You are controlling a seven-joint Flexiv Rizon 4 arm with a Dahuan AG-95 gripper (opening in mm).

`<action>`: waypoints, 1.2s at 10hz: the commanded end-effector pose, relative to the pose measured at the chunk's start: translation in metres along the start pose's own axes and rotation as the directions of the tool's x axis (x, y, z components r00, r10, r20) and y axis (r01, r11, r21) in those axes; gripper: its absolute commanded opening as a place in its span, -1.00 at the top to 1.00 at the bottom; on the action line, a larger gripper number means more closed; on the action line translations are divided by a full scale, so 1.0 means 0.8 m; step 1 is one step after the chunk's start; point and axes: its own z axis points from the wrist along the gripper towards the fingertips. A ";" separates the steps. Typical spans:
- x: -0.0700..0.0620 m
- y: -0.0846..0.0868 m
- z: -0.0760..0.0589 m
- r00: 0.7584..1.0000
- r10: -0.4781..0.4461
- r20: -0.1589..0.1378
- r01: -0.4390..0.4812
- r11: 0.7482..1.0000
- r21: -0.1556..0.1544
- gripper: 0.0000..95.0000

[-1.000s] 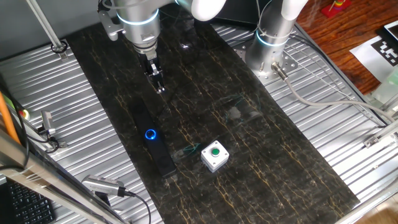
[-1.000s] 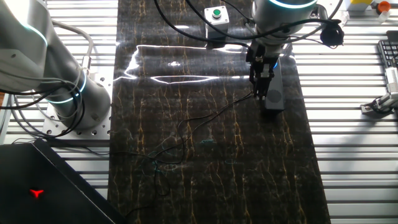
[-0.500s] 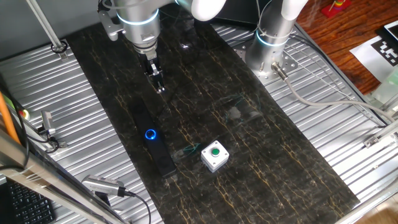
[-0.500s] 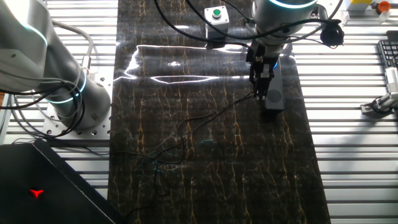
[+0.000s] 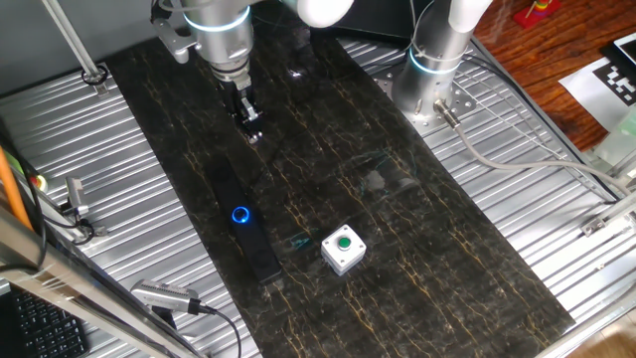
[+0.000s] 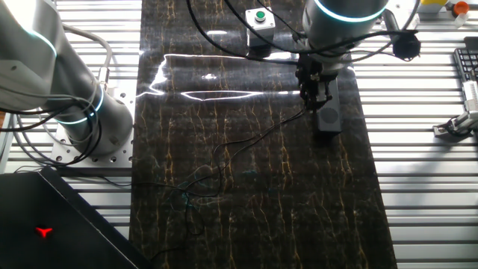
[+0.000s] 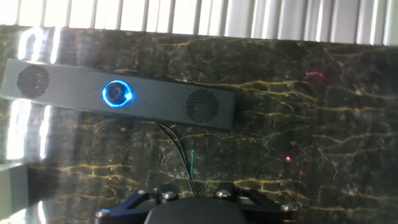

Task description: Turn the knob to increase the volume of the speaker

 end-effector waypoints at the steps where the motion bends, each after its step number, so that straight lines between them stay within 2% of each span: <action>1: 0.000 0.000 0.000 1.000 -0.010 -0.005 0.010 1.000 -0.002 1.00; 5: 0.001 0.000 0.000 0.999 -0.023 -0.032 0.023 1.000 -0.005 1.00; 7: 0.001 0.001 0.001 0.997 -0.066 -0.043 0.066 0.998 0.011 1.00; 8: -0.006 0.009 0.004 0.994 -0.081 -0.067 0.083 0.996 0.022 1.00; 9: -0.020 0.029 0.013 0.994 -0.072 -0.082 0.075 0.997 0.025 1.00; 11: -0.050 0.062 0.034 0.992 -0.087 -0.093 0.089 0.996 0.025 1.00; 12: -0.065 0.063 0.040 0.990 -0.106 -0.098 0.109 0.994 0.021 1.00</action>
